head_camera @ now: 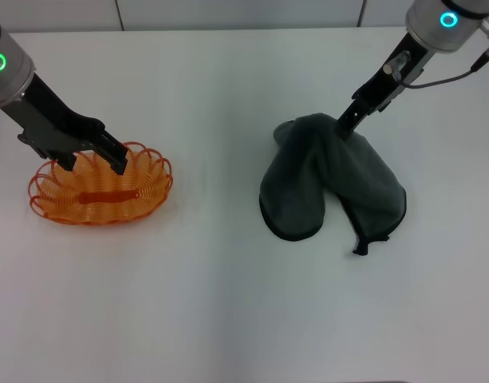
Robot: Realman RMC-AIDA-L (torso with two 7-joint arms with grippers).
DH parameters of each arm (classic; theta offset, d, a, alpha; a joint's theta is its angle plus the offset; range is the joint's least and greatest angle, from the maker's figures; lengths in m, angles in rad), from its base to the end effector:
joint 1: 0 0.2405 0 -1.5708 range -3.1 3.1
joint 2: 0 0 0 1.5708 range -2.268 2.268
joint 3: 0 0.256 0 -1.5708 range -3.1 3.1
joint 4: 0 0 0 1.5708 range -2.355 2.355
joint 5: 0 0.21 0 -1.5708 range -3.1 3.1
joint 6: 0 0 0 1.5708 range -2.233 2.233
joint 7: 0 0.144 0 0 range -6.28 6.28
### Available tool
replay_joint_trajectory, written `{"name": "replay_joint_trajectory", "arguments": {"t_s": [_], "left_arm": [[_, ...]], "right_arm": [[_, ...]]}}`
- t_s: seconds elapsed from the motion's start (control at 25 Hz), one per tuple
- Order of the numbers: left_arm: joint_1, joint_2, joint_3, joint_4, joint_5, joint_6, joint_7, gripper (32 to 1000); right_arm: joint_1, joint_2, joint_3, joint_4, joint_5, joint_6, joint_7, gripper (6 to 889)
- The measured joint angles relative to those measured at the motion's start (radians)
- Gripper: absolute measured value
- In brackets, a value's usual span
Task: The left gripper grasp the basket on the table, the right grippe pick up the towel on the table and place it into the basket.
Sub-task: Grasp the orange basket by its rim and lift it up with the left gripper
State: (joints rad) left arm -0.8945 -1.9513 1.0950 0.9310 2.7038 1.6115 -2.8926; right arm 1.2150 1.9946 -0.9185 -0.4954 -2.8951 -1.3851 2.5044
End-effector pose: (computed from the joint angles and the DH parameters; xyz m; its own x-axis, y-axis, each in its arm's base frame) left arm -0.1955 0.4103 0.0476 0.3113 0.9493 -0.0444 0.8050 -0.2882 -0.5186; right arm 0.1500 0.4448 -0.0068 0.6066 -0.7468 0.2725 -0.5964 -0.6542 -0.4652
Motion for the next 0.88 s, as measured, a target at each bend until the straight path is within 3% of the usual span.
{"name": "replay_joint_trajectory", "arguments": {"t_s": [0.36,0.56,0.88], "left_arm": [[0.000,0.0003,0.003,-0.010,0.013,-0.010,0.007,866],[0.004,0.0018,0.003,-0.011,0.056,-0.040,-0.032,865],[0.037,0.0171,-0.004,-0.031,0.094,-0.107,-0.050,863]], "right_arm": [[0.000,-0.001,-0.005,0.000,-0.001,-0.002,-0.004,861],[0.000,0.001,-0.006,0.000,-0.001,-0.002,-0.006,861],[0.000,0.008,-0.019,0.000,-0.001,-0.004,-0.008,861]]}}
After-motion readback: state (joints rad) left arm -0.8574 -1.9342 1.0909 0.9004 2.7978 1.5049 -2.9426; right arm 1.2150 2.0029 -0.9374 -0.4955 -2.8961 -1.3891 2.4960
